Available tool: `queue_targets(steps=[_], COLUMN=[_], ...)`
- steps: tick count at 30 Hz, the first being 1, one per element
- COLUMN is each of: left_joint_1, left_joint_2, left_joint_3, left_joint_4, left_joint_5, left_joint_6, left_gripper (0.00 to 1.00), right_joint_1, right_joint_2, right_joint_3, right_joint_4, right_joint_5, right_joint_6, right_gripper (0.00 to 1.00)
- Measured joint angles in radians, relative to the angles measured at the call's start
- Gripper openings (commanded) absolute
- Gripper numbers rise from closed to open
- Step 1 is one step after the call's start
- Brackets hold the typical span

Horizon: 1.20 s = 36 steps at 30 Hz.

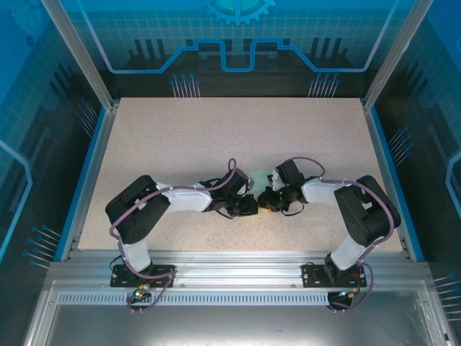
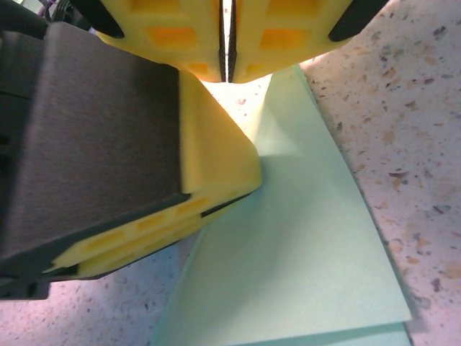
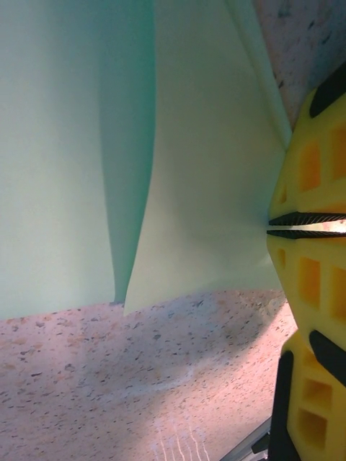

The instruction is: Fold a paper plane with a square sheet of paper (pick it up from the middle)

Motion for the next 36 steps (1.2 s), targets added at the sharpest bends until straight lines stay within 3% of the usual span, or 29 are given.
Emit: queue_targets(steps=[36], left_joint_1=[0.000], left_joint_2=[0.042], left_joint_3=[-0.006], left_joint_4=[0.012], left_joint_5=[-0.016], left_joint_6=[-0.026], left_gripper=[0.05], right_joint_1=[0.011], right_joint_2=[0.038], right_joint_3=[0.017], right_joint_4=[0.075], right_joint_5=[0.006], right_joint_6=[0.053], right_gripper=[0.14])
